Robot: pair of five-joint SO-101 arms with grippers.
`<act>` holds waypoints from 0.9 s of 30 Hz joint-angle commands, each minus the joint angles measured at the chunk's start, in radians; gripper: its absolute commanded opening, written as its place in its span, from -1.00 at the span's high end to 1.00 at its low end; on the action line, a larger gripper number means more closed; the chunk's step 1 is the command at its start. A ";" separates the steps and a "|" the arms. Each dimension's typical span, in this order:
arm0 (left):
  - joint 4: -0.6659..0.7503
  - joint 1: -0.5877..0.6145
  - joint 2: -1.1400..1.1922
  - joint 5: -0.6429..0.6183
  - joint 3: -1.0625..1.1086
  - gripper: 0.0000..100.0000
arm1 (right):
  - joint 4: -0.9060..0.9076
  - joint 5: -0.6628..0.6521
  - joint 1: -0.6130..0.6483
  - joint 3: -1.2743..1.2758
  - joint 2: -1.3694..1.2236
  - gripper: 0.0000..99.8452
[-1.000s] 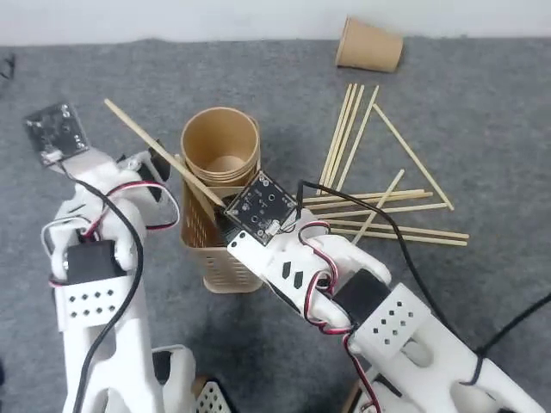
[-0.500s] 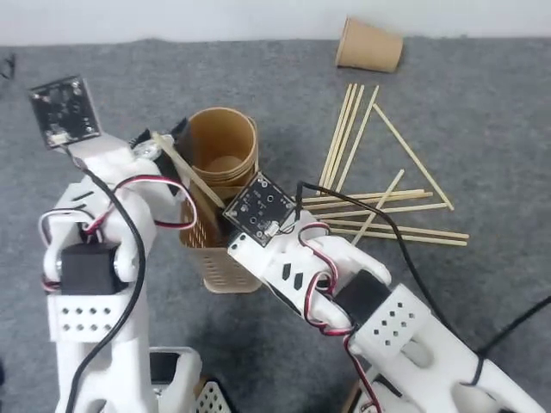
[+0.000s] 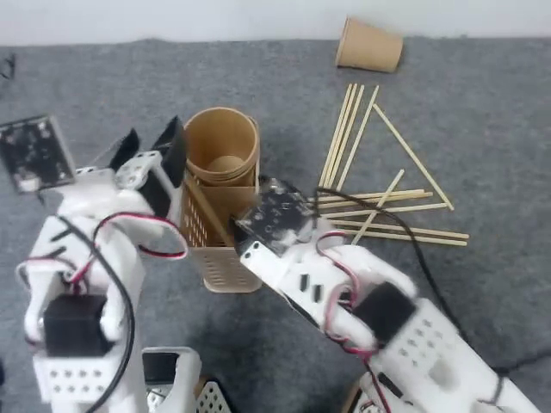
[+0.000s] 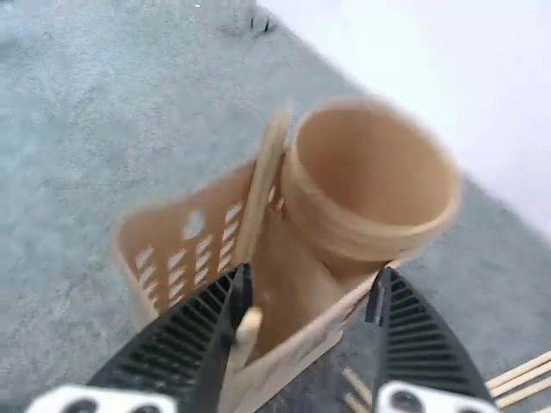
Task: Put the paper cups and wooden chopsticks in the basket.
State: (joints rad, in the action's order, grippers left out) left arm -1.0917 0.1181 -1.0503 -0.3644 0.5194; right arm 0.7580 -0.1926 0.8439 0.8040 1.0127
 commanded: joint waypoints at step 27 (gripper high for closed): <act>0.400 0.454 -0.037 0.074 0.719 0.63 | 0.260 -0.354 -0.811 -0.552 -0.532 0.56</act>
State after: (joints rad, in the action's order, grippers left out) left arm -0.7833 0.5585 -1.0687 -0.3015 1.2022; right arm 1.0434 -0.4350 0.0721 0.2931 0.6291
